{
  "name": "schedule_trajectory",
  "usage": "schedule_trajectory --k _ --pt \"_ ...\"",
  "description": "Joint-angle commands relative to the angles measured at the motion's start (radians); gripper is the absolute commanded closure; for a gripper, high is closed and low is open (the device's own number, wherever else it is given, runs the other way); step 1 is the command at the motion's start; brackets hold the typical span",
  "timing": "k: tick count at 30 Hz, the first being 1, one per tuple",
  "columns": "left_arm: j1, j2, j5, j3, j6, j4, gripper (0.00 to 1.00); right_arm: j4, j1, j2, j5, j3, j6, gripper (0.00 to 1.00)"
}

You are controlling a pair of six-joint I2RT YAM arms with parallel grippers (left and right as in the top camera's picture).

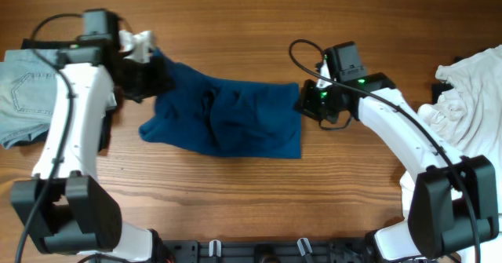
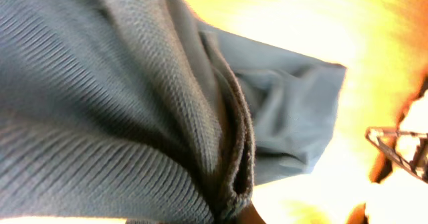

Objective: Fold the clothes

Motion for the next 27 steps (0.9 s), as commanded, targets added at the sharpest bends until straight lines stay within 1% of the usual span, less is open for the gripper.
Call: schedule_trajectory --k 1,3,5,7,9,15,18,19,21,22,24,25,26,27 --pt "-0.18 -0.001 0.024 0.008 -0.072 0.043 0.96 -0.036 -0.049 -0.009 0.16 0.014 -0.029 0.88" --pt "-0.265 0.001 0.008 0.008 -0.081 0.08 0.96 -0.056 -0.081 -0.009 0.2 0.014 -0.029 0.87" --pt "-0.364 0.011 -0.055 0.006 -0.129 0.124 0.96 -0.069 -0.125 -0.007 0.206 0.014 -0.032 0.87" --pt "-0.426 0.023 -0.104 0.005 -0.141 0.141 0.96 -0.072 -0.153 -0.007 0.206 0.014 -0.032 0.87" --pt "-0.499 0.048 -0.149 0.005 -0.192 0.161 0.96 -0.08 -0.185 -0.007 0.206 0.014 -0.033 0.87" --pt "-0.634 0.158 -0.15 0.005 -0.284 0.271 0.96 -0.09 -0.205 -0.007 0.206 0.014 -0.066 0.87" --pt "-0.678 0.22 -0.15 0.005 -0.329 0.361 0.96 -0.09 -0.205 -0.007 0.214 0.014 -0.069 0.87" --pt "-0.687 0.24 -0.15 0.005 -0.345 0.386 0.94 -0.09 -0.205 -0.007 0.214 0.014 -0.069 0.86" --pt "-0.703 0.276 -0.149 0.005 -0.377 0.428 0.92 -0.091 -0.205 -0.007 0.214 0.014 -0.069 0.86" --pt "-0.712 0.298 -0.148 0.005 -0.393 0.454 0.89 -0.093 -0.205 -0.007 0.213 0.014 -0.069 0.86" --pt "-0.727 0.323 -0.148 0.005 -0.412 0.483 0.74 -0.094 -0.205 -0.007 0.213 0.013 -0.071 0.86" --pt "-0.733 0.328 -0.136 0.005 -0.412 0.487 0.6 -0.093 -0.205 -0.007 0.213 0.013 -0.079 0.86" --pt "-0.741 0.328 -0.127 0.005 -0.412 0.486 0.37 -0.095 -0.205 -0.007 0.214 0.013 -0.083 0.86" --pt "-0.746 0.327 -0.125 0.005 -0.411 0.485 0.23 -0.098 -0.205 -0.007 0.214 0.013 -0.084 0.86"
